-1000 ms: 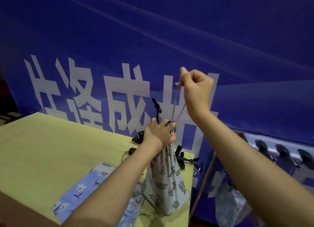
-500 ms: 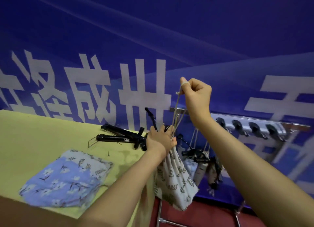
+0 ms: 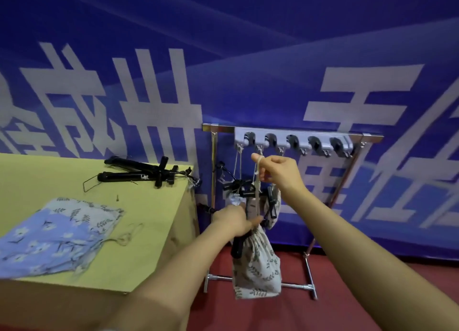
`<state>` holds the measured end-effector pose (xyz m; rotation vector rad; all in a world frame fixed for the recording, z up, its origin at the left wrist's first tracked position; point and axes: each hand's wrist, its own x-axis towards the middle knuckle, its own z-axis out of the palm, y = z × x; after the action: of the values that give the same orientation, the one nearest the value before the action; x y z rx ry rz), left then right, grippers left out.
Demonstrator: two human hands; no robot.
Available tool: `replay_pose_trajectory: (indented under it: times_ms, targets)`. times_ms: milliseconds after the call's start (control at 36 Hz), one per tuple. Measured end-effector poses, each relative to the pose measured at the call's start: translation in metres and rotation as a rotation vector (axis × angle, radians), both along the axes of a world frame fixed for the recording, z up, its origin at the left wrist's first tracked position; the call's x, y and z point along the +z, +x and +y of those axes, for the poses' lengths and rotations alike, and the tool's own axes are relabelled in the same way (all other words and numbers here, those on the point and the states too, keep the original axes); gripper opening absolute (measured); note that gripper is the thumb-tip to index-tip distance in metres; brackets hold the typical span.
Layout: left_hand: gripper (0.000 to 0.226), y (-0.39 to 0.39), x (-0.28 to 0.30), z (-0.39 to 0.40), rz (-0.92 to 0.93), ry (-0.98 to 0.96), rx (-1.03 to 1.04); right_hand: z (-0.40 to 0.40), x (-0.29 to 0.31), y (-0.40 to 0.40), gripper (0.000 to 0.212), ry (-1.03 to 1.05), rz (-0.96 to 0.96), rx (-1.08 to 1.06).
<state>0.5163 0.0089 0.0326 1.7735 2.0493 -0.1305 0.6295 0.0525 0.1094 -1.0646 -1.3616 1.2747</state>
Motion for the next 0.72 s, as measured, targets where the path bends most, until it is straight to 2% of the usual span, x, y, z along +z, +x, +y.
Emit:
replay_pose_trajectory:
  times_ms: [83,139,194,250,361,472,556,611,722]
  targets:
    - [0.064,0.010,0.000,0.001,-0.123,0.150,-0.020,0.001,-0.015,0.017,0.026,-0.126,0.026,0.016]
    - [0.048,0.015,0.001,0.004,-0.316,0.235,-0.031,0.003,-0.023,0.027,0.018,-0.177,0.028,0.003]
    - [0.039,0.019,0.004,0.012,-0.542,0.248,-0.035,0.007,-0.029,0.035,0.019,-0.207,0.005,-0.015]
    - [0.037,0.022,0.004,0.023,-0.681,0.222,-0.047,0.011,-0.035,0.039,0.022,-0.252,-0.016,-0.032]
    - [0.024,0.027,0.006,0.046,-0.796,0.220,-0.065,0.019,-0.034,0.044,0.017,-0.330,-0.159,-0.083]
    - [0.005,0.032,0.007,0.065,-0.776,0.170,-0.104,0.031,-0.036,0.051,0.013,-0.349,-0.249,-0.152]
    - [0.018,0.040,0.002,0.081,-0.779,0.182,-0.102,0.041,-0.046,0.059,0.007,-0.335,-0.272,-0.243]
    - [0.012,0.047,0.002,0.089,-0.788,0.172,-0.100,0.048,-0.052,0.065,0.003,-0.337,-0.287,-0.264]
    - [0.008,0.062,-0.005,0.107,-0.818,0.168,-0.067,0.064,-0.057,0.081,0.015,-0.295,-0.321,-0.281]
